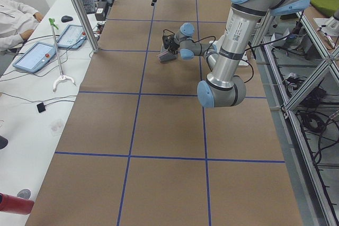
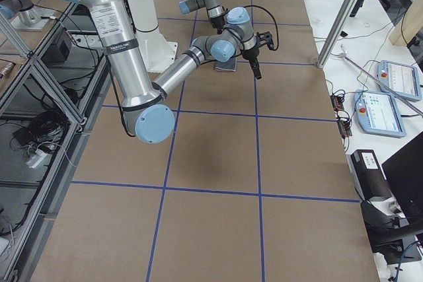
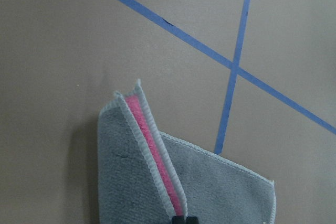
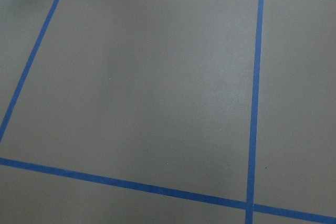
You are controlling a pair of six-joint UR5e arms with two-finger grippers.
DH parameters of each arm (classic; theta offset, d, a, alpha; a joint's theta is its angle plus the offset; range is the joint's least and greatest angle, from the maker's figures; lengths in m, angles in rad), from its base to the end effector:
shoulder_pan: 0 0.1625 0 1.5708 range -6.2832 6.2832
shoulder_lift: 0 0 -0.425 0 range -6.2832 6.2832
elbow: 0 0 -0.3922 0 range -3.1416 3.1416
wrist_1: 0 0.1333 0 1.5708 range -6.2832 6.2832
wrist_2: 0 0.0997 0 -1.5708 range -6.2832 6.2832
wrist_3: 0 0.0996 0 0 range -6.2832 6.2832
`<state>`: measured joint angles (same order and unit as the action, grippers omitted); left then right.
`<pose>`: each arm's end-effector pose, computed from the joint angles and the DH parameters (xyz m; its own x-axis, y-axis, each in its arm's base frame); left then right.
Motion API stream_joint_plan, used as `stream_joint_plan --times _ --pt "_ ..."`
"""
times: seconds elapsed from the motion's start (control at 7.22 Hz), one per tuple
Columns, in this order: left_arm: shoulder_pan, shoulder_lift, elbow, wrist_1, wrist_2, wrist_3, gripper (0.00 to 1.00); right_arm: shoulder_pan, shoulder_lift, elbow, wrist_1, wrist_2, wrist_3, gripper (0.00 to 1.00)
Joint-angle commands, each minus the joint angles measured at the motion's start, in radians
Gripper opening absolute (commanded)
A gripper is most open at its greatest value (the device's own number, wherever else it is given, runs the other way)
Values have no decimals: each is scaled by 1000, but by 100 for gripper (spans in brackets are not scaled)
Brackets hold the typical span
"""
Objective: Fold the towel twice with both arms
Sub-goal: 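Lift the strip end with the left gripper and fold it over onto the other end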
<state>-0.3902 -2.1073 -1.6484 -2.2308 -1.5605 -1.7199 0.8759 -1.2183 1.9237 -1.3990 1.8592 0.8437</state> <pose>0.5613 -0.3761 0.2356 0.2095 -0.2468 -0.9461 0.4253 0.8943 -0.1391 -0.2923 -0.5146 0.2915 0.7022 -0.1528 0.6953 -0.1734 0.9105 0.3753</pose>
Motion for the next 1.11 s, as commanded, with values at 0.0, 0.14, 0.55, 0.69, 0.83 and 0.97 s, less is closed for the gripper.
stream_joint_plan --times 0.0,0.14,0.55,0.69,0.83,0.97 --pt "20 -43 1 45 2 -1 0 0 -1 0 0 0 0 100" --pt "27 -45 -1 45 3 -3 0 0 0 1 0 0 0 100" --pt "31 -62 -1 46 3 -3 0 0 0 3 2 0 17 100" --pt "31 -72 1 46 11 -4 0 0 -1 5 2 0 17 100" --pt "31 -89 13 48 37 -4 0 0 -1 6 2 0 18 100" --pt "31 -120 41 48 37 -4 0 0 -3 6 2 0 18 100"
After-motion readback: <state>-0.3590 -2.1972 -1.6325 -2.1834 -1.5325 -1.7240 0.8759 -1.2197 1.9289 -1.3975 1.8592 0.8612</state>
